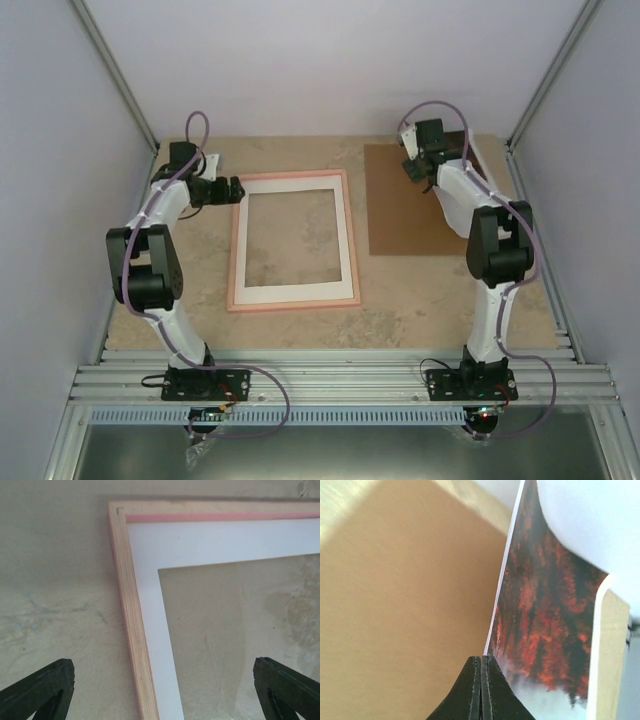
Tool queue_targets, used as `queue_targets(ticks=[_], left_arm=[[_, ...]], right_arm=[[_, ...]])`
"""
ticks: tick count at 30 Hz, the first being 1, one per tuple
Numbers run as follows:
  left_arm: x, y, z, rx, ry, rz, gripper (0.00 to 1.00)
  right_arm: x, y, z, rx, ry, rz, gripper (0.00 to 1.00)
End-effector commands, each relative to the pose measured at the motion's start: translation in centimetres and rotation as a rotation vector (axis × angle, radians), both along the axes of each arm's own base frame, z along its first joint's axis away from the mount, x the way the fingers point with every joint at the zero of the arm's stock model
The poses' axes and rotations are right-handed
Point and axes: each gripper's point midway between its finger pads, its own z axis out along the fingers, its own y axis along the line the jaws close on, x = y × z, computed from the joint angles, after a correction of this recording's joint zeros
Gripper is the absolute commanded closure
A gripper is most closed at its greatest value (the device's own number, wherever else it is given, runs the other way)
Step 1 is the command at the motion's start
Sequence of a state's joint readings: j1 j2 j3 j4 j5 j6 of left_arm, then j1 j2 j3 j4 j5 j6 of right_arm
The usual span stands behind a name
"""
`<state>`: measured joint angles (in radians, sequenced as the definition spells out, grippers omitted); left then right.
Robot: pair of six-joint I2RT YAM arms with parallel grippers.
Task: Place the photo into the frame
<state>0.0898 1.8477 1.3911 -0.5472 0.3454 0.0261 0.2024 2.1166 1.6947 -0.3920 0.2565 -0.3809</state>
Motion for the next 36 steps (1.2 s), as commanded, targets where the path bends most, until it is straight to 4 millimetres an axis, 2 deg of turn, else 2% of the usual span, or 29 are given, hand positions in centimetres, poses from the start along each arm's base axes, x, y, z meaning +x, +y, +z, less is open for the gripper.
queue_targets(ticks=[1,9,19,23,26,28,30,36], left_arm=[[1.2,0.3,4.5,0.014,-0.116,-0.002,0.01],[1.5,0.4,5.2,0.002,-0.142,0.015,0.01],[1.4,1.0,6.2,-0.056,-0.152,0.116,0.01],[1.3,1.2,7.0,-0.053,-0.174,0.126,0.01],[1.0,0.5,8.2,-0.08,-0.201,0.091,0.01],[0.7,-0.7,9.9,-0.115,-0.244,0.009,0.01],[0.1,-2.0,12.5,-0.121,-0.317,-0.098,0.01],[-2.9,-4.5,21.4,0.082,-0.564,-0.448,0.01]], right_arm=[[-1.6,4.3,6.0,0.198,-0.013,0.129,1.0],[-5.7,9.5,14.6,0.54,-0.059,0.316,1.0],[-8.9,15.0,22.0,0.831,-0.098,0.529,1.0],[-10.0,17.4,25.1,0.889,-0.127,0.626,1.0],[-10.9,19.3,26.4,0.896,-0.136,0.685,0.99],[-11.4,20.0,26.4,0.876,-0.136,0.718,1.0],[-11.7,20.4,26.0,0.82,-0.141,0.748,0.99],[-13.1,21.3,25.3,0.611,-0.172,0.878,1.0]])
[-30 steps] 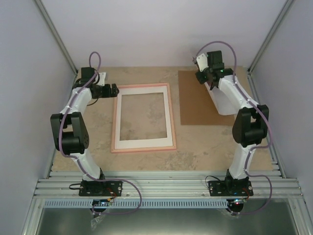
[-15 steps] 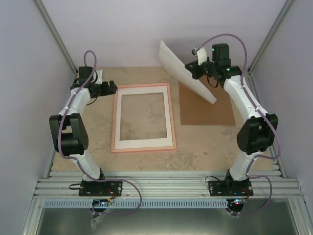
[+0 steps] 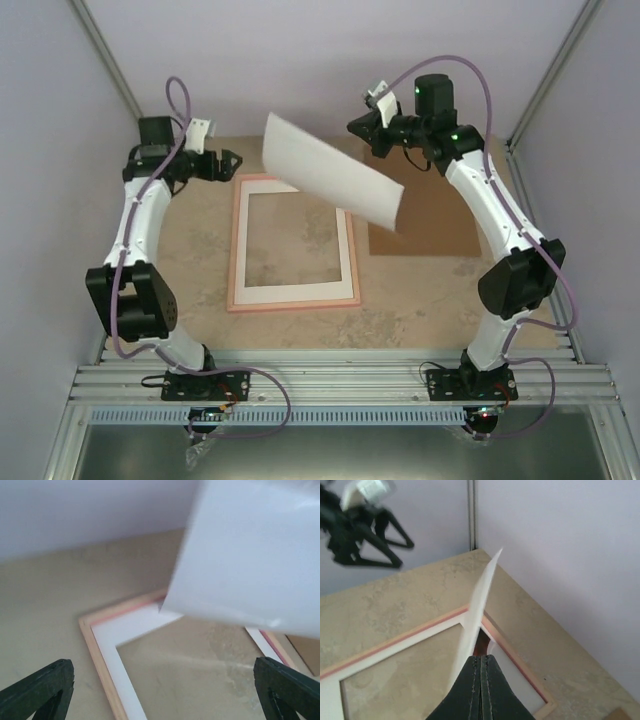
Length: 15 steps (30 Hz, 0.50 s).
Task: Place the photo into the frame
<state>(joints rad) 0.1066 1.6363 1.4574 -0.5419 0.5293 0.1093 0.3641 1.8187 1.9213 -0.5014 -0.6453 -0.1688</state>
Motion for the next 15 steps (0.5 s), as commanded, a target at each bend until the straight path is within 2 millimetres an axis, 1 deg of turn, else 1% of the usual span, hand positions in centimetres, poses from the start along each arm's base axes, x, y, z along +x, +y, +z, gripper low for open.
queue_targets(ticks=[1,3,4,5,7,8,9,11,12,14,15], left_arm=[[-3.0,-2.9,9.2,0.207,-0.286,-0.301,0.01],[-4.4,-4.3,9.7,0.306,-0.317,-0.391,0.01],[-4.5,-4.6,9.5,0.361,-0.318,-0.396,0.01],[-4.7,-5.7,8.8,0.409,-0.314,-0.424,0.01],[-6.0,-7.0,6.5,0.438,-0.273,-0.521,0.01],[-6.5,-7.2,5.4,0.433,-0.259,-0.548,0.01],[-6.9,-7.3,4.4,0.433,-0.251,-0.562,0.01],[-7.6,-7.0,2.3,0.459,-0.24,-0.578,0.01],[-8.1,-6.9,1.2,0.471,-0.233,-0.588,0.02],[-9.9,-6.8,-1.4,0.493,-0.207,-0.646,0.02],[-10.9,-6.9,-2.7,0.5,-0.195,-0.685,0.02]], right_arm=[[-1.3,0.5,0.0,-0.149,-0.148,0.077,0.99],[-2.2,1.3,-0.2,-0.198,-0.193,0.112,1.0],[-2.4,1.6,-0.7,-0.225,-0.206,0.115,1.0],[-2.7,2.0,-1.3,-0.243,-0.203,0.128,1.0],[-2.9,2.2,-2.8,-0.253,-0.159,0.137,1.0],[-2.9,2.1,-3.5,-0.255,-0.129,0.133,1.0],[-3.0,2.0,-4.5,-0.262,-0.095,0.128,0.97],[-3.3,1.6,-6.9,-0.286,-0.014,0.129,0.88],[-3.5,1.4,-8.1,-0.294,0.034,0.142,0.78],[-4.1,0.8,-10.5,-0.294,0.133,0.177,0.63],[-4.2,0.2,-11.8,-0.289,0.184,0.192,0.55]])
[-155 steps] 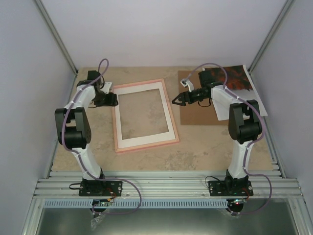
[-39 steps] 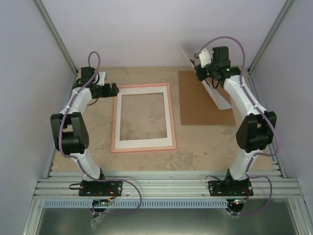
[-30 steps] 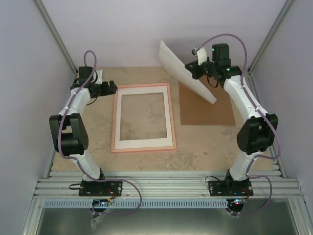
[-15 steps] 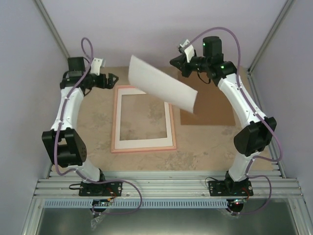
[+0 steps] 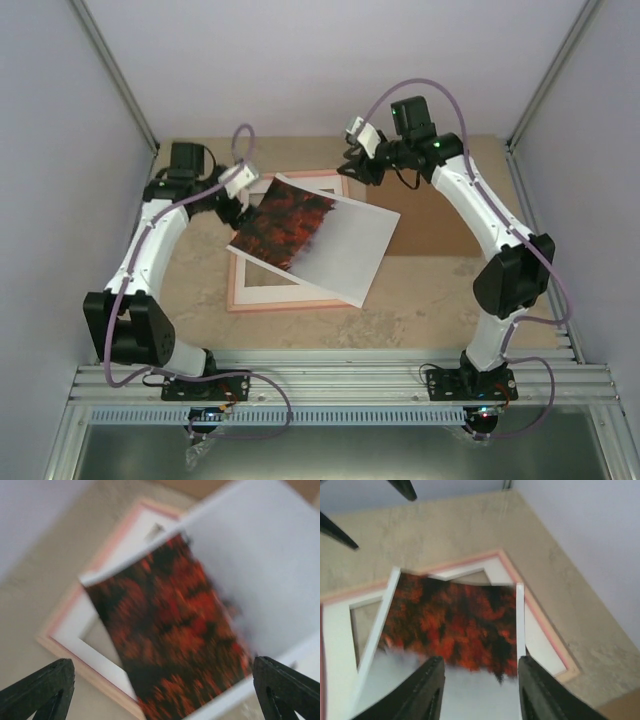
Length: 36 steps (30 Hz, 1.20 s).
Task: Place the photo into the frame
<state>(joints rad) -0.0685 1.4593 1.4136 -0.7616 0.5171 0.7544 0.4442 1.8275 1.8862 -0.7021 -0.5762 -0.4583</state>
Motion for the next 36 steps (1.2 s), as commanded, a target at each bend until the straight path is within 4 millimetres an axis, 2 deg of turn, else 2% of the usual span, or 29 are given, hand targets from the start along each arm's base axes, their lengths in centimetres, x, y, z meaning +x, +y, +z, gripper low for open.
queue_targets(ticks=[1,4,8,13,17,19,23,30,34,36], left_arm=[[-4.2,0.4,-5.7,0.121,0.052,-0.145,0.02],[-5.8,0.6,-9.1,0.157,0.108,-0.178,0.03],[-6.5,0.2,-11.4,0.172,0.158,-0.193,0.05],[-6.1,-0.6,-12.0,0.161,0.148,-0.198,0.05],[-5.4,-1.0,-11.8,0.16,0.13,-0.189,0.05],[-5.2,-1.1,-11.8,0.161,0.127,-0.185,0.05],[-4.6,-1.1,-11.6,0.158,0.115,-0.164,0.04],[-2.7,-1.0,-10.2,0.134,0.066,-0.073,0.04],[-1.7,-1.1,-9.1,0.088,0.063,-0.021,0.04],[-1.2,-1.2,-8.7,0.06,0.065,0.017,0.04]], right_arm=[[-1.0,-2.4,-7.4,-0.055,0.264,0.025,0.49],[-0.2,-5.2,-11.7,-0.059,0.42,-0.043,0.35],[1.5,-9.9,-16.8,-0.036,0.61,-0.202,0.23],[2.9,-14.8,-21.7,-0.023,0.747,-0.402,0.18],[3.7,-17.9,-24.0,0.015,0.831,-0.538,0.09],[3.4,-18.1,-24.4,0.057,0.88,-0.547,0.09],[2.3,-16.5,-24.9,0.162,0.991,-0.492,0.11],[0.5,-15.0,-27.6,0.287,1.199,-0.469,0.17],[0.5,-14.1,-27.0,0.37,1.248,-0.418,0.26],[0.6,-13.7,-26.1,0.407,1.253,-0.388,0.35]])
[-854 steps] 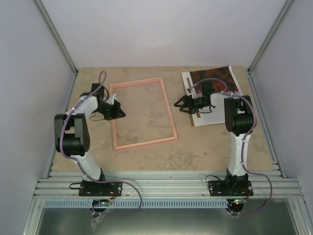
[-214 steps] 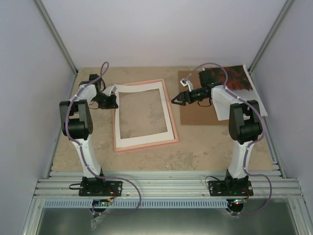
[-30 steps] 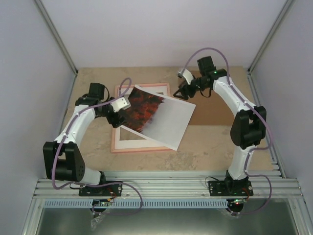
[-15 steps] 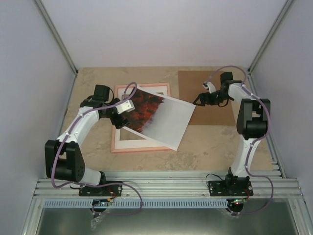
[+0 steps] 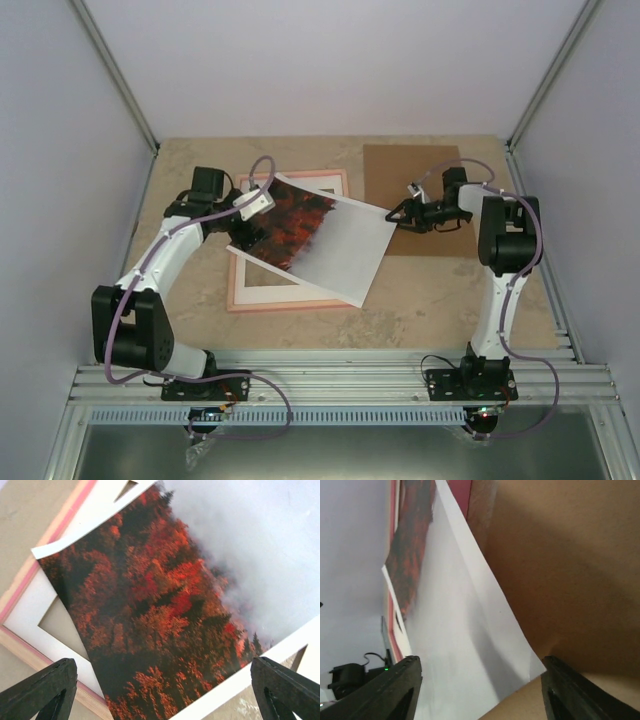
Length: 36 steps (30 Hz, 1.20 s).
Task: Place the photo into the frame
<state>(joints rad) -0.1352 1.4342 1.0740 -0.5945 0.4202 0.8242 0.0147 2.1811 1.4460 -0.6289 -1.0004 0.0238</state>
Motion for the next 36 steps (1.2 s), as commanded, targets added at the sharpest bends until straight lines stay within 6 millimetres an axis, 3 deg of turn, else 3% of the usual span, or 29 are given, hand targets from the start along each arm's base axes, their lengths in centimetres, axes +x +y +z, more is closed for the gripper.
queue_targets(ticks=[1,4,8,9,19,23,27,29,31,36], left_arm=[[2.2,-0.4,2.1,-0.075,-0.038,0.089,0.04],[3.2,-0.5,3.0,-0.125,-0.034,0.148,0.05],[4.9,-0.7,4.6,-0.228,-0.009,0.263,0.06],[5.3,-0.8,5.1,-0.253,-0.003,0.288,0.06],[10.0,0.3,11.3,-0.458,-0.02,0.48,0.02],[11.8,2.3,11.6,-0.532,0.028,0.581,0.02],[12.7,3.7,10.9,-0.631,0.107,0.659,0.02],[13.0,5.0,10.4,-0.651,0.115,0.7,0.03],[13.1,5.0,10.1,-0.666,0.122,0.714,0.03],[12.8,5.2,8.7,-0.72,0.197,0.756,0.01]], right_arm=[[-0.4,1.3,0.9,0.143,0.064,-0.003,0.38],[0.0,1.3,1.5,0.141,0.043,-0.004,0.53],[1.0,1.2,3.5,0.13,-0.029,0.007,0.93],[1.5,1.2,4.7,0.127,-0.069,0.009,0.99],[6.9,0.0,22.1,0.018,-0.633,0.003,1.0],[8.8,-3.5,28.8,-0.165,-0.871,-0.08,1.0],[8.9,-4.1,35.0,-0.294,-1.089,-0.12,1.0],[8.4,-2.0,35.9,-0.384,-1.176,-0.056,1.0],[8.1,-0.2,35.1,-0.517,-1.228,0.004,1.0],[4.6,7.7,28.6,-0.688,-1.251,0.283,1.0]])
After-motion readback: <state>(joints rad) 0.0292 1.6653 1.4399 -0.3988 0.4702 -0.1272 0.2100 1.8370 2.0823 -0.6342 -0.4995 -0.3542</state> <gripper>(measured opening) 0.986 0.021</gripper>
